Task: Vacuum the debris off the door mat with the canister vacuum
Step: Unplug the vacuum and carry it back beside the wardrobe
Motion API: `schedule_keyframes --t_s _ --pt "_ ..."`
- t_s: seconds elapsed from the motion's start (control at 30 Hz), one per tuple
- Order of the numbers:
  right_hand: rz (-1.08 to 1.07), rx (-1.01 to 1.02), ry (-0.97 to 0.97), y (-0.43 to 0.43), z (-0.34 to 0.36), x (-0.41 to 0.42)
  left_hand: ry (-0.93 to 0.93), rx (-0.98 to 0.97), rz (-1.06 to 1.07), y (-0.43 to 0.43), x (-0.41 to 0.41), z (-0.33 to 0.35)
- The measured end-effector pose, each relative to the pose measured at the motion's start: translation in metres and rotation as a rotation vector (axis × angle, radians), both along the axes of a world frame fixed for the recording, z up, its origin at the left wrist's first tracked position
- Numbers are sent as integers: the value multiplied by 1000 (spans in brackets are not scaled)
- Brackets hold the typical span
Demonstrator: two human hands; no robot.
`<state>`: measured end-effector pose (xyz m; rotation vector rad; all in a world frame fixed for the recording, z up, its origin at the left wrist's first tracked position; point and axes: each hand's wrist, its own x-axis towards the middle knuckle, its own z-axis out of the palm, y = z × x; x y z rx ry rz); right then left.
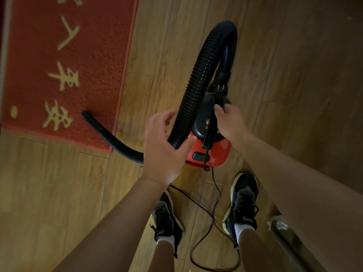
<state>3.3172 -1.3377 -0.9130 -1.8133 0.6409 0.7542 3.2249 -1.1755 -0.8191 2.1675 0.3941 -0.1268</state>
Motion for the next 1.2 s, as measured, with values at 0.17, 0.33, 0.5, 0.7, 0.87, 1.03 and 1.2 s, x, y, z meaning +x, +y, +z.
schedule_keyframes --t_s 0.17,0.33,0.5,0.7,0.87,1.03,1.2 --pt "-14 4 -2 1 -1 -4 177 -154 -15 3 -5 -11" --pt "-34 26 -6 1 1 -9 223 -180 -37 9 -16 -21" --pt "-119 73 6 6 2 -13 246 -179 -57 12 -20 -33" --pt "-175 117 35 10 0 -19 271 -195 14 11 -21 -45" --pt "-210 115 42 14 8 -21 302 -190 -37 12 -25 -51" --pt "-196 56 34 19 13 -28 252 -207 -72 16 -27 -45" --pt "-183 47 40 17 30 -38 222 -227 -107 22 -30 -34"
